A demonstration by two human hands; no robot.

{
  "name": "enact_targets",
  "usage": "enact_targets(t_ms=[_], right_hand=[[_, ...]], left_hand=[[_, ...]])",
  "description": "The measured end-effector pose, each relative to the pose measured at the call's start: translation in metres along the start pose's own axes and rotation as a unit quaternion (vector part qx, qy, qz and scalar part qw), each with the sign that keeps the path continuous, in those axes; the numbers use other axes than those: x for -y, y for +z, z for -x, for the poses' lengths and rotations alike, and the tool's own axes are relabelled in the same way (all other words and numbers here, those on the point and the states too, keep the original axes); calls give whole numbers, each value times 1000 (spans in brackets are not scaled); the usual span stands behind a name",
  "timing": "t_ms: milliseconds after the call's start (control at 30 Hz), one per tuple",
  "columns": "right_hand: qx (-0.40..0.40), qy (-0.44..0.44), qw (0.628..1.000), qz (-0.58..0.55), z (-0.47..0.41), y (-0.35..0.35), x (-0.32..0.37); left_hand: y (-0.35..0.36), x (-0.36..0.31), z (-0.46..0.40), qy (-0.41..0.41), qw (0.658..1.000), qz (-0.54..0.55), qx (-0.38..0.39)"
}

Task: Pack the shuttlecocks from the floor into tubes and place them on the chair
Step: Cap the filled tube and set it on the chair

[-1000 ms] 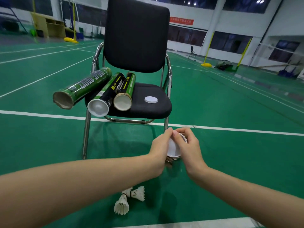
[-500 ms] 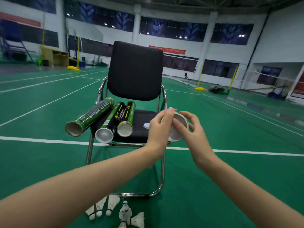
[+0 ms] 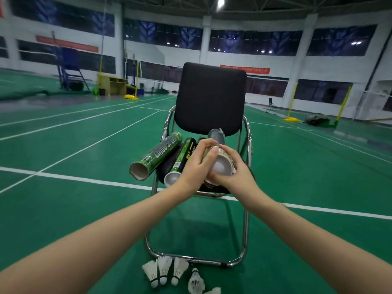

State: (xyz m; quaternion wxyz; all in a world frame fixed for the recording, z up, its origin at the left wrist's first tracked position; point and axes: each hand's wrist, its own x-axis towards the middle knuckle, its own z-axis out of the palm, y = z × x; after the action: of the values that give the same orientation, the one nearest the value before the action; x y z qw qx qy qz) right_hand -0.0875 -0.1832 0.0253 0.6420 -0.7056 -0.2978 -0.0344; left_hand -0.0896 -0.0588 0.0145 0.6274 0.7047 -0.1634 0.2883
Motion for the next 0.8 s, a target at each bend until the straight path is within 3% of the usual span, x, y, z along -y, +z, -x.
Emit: enact_targets(t_ms=[200, 400, 533, 733, 800], right_hand=[[19, -24, 997, 70, -43, 26, -31], [17, -29, 994, 102, -85, 44, -44], [49, -34, 991, 118, -101, 60, -54], [66, -8, 989, 135, -113, 88, -72], [69, -10, 985, 155, -116, 92, -77]], left_hand=[[-43, 23, -10, -33, 999, 12, -1], [-114, 61, -11, -95, 969, -200, -112], [-129, 77, -3, -154, 935, -294, -124], [-108, 91, 1, -342, 930, -110, -77], [-103, 89, 1, -365, 927, -31, -86]])
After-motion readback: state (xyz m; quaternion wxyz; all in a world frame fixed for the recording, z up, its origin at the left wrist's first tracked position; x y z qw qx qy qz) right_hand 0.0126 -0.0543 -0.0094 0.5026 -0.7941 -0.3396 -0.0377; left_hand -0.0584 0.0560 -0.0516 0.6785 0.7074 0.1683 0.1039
